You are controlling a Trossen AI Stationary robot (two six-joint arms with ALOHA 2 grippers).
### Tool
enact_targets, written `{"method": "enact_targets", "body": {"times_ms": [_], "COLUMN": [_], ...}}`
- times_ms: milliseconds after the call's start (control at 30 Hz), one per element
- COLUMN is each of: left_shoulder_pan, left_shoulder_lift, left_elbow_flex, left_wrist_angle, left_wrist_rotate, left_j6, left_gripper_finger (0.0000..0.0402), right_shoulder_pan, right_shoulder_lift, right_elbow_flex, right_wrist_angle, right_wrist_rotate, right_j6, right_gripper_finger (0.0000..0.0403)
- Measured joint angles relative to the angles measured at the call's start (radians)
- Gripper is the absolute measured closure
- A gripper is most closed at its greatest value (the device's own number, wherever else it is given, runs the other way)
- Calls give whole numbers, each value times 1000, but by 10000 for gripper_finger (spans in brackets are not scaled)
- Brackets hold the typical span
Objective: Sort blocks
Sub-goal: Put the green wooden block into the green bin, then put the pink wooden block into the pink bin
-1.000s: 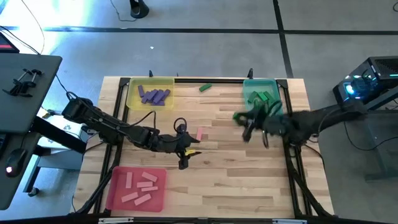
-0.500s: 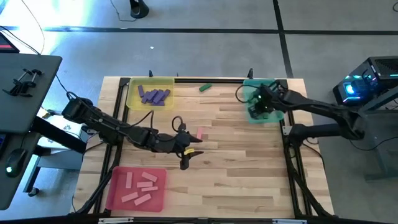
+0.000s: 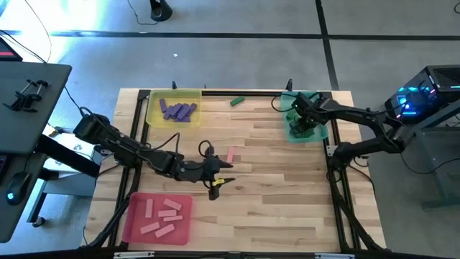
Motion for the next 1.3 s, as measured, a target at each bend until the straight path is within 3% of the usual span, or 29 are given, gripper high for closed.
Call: {"method": "enact_targets", "body": {"times_ms": [267, 467, 633, 867, 1100, 1200, 1300], "left_shoulder_pan": [27, 55, 67, 56, 24, 22, 40], "left_shoulder_lift": [99, 166, 222, 315, 416, 460, 488], "left_elbow_flex": [0, 0, 0, 0, 2, 2, 2], "left_wrist_angle": [0, 0, -1, 25, 171, 185, 187], "left_wrist_rotate": [-3, -15, -92, -394, -683, -727, -671], "left_j6": [-87, -179, -261, -247, -109, -120, -178], "left_gripper_finger": [189, 189, 189, 202, 218, 220, 220], "right_shoulder_pan": [0, 27, 141, 507, 1014, 1203, 1347], "right_shoulder_lift": [1, -41, -167, -376, -392, -343, -279], "right_elbow_flex": [5, 68, 97, 98, 98, 98, 98], "right_wrist_angle": [-14, -57, -39, 27, 240, 349, 434], "right_wrist_rotate": [-16, 40, 119, 229, 434, 549, 665], "right_j6": [-66, -74, -73, 64, 136, 133, 133], "right_gripper_finger": [196, 189, 189, 189, 188, 188, 188]}}
